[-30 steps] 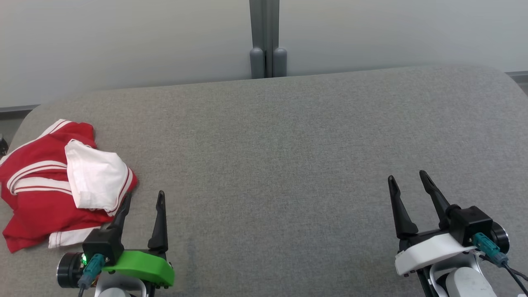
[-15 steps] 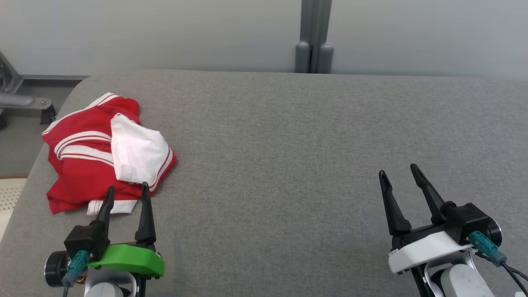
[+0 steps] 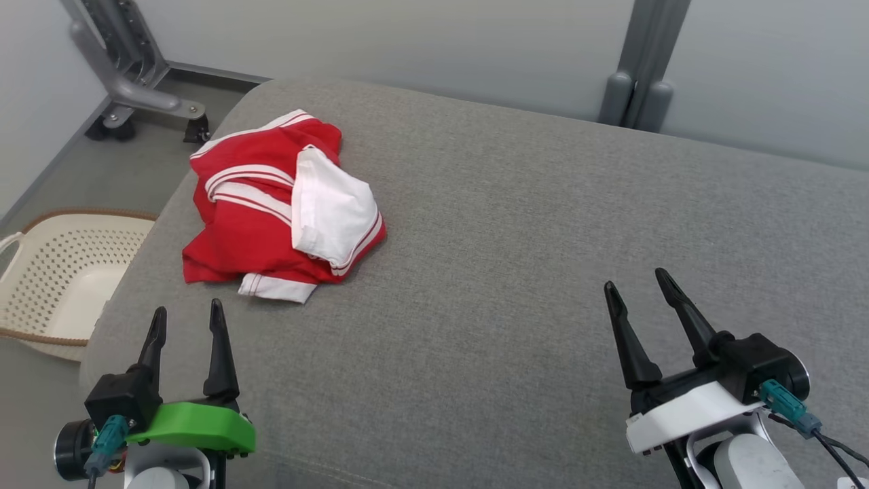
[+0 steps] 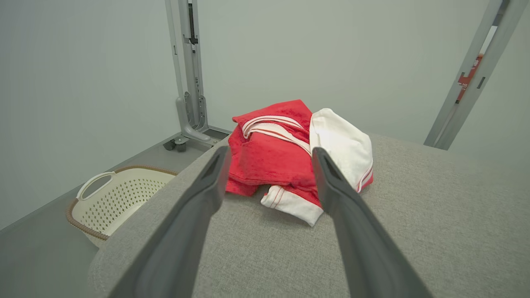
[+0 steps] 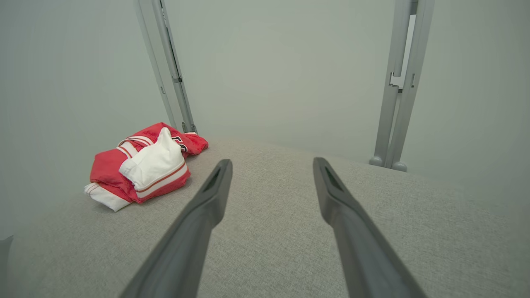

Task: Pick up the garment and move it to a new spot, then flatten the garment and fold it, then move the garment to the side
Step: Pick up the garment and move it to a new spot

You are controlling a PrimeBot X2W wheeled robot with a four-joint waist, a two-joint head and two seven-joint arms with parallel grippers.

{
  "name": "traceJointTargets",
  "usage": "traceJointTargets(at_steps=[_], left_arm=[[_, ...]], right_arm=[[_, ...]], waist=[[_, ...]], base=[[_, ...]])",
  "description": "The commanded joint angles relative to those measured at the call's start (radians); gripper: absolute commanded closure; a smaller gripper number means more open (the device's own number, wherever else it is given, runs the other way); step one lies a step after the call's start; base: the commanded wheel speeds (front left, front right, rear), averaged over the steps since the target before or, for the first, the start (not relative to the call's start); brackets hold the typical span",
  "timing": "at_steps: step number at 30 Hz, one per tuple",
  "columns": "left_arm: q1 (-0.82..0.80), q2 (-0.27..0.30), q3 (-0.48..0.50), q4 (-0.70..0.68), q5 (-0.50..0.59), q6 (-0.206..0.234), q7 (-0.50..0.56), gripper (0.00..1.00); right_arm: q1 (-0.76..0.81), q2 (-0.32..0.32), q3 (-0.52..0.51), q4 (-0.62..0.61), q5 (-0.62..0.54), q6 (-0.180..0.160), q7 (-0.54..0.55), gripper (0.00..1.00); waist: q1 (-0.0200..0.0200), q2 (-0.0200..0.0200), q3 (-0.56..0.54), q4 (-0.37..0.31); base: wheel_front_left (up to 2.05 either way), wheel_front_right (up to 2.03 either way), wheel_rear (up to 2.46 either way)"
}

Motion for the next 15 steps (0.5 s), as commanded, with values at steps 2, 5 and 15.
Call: traceJointTargets(at_steps=[2,5,15], left_arm=[[0.008,-0.001,0.003,-0.009,-0.003,0.003,0.0,0.0],[0.007,-0.001,0.004,-0.015,-0.003,0.004,0.0,0.0],[-0.092,-0.001,-0.036,-0.029,-0.023,-0.008,0.0,0.0]], right_arm=[[-0.011,-0.004,-0.002,-0.008,0.005,-0.001,0.003,0.0],[-0.015,-0.009,-0.001,-0.011,0.008,-0.001,0.002,0.0],[-0.071,-0.044,0.011,-0.062,0.015,-0.001,0.038,0.0]], waist=[[0.0,0.0,0.011,0.046],[0.0,0.0,0.018,0.052],[0.0,0.0,0.135,0.012]], base=[[0.0,0.0,0.0],[0.0,0.0,0.0],[0.0,0.0,0.0]])
